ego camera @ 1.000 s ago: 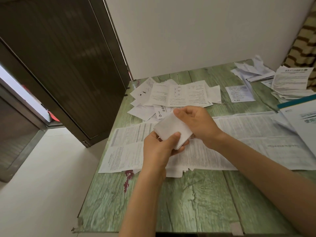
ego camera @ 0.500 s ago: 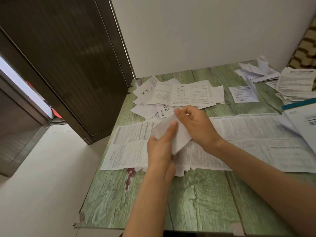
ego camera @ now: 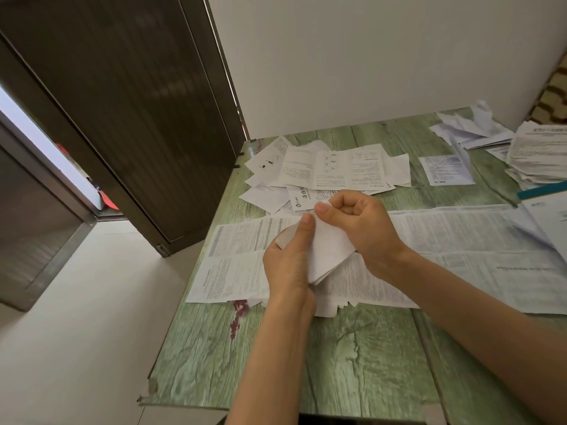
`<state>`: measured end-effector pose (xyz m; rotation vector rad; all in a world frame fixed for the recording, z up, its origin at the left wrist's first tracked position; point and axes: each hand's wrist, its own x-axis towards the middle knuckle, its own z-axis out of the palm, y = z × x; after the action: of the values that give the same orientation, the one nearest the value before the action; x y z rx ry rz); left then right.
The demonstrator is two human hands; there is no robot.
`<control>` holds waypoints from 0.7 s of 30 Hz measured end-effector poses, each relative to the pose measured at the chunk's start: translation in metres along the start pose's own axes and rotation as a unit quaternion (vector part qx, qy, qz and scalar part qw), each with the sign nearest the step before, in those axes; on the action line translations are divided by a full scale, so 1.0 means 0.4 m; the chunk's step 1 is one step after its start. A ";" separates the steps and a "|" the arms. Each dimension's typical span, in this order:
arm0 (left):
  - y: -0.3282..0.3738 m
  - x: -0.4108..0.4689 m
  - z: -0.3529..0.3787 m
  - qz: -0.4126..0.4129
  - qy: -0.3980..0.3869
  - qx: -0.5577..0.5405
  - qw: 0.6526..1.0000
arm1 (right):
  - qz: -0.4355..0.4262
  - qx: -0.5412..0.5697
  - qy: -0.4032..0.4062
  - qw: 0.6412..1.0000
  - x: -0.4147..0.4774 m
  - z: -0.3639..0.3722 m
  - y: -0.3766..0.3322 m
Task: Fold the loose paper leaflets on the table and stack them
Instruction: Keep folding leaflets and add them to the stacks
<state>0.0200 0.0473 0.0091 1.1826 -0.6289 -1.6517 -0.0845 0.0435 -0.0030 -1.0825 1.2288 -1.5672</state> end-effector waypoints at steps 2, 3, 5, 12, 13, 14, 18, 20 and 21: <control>0.006 0.000 0.000 -0.007 -0.009 -0.001 1.000 | 0.000 0.014 0.007 1.000 -0.002 0.002 -0.002; 0.007 0.001 -0.001 -0.007 -0.009 -0.002 1.000 | 0.001 0.017 0.010 1.000 -0.002 0.004 -0.003; 0.008 0.001 0.000 -0.005 -0.012 -0.004 1.000 | 0.003 0.021 0.015 1.000 -0.001 0.005 -0.005; 0.016 -0.007 0.003 -0.005 -0.063 -0.030 0.998 | 0.012 0.033 0.030 0.999 0.005 -0.003 -0.012; 0.016 -0.006 0.002 -0.013 -0.071 -0.035 0.997 | 0.015 0.034 0.035 0.999 0.006 -0.004 -0.011; 0.017 -0.002 -0.001 -0.022 -0.080 -0.043 0.996 | 0.018 0.032 0.044 0.998 0.008 -0.007 -0.009; 0.033 0.012 -0.018 -0.002 -0.131 -0.043 0.990 | -0.005 -0.022 0.091 0.996 0.021 -0.025 -0.009; 0.037 0.012 -0.021 0.022 -0.138 0.017 0.990 | -0.033 -0.049 0.090 0.994 0.024 -0.028 -0.007; 0.035 0.011 -0.023 0.029 -0.140 0.054 0.988 | -0.043 -0.052 0.084 0.994 0.024 -0.027 -0.004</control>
<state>0.0338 0.0387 0.0153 1.0049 -0.9298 -1.7682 -0.0974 0.0370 -0.0018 -1.1012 1.4064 -1.7028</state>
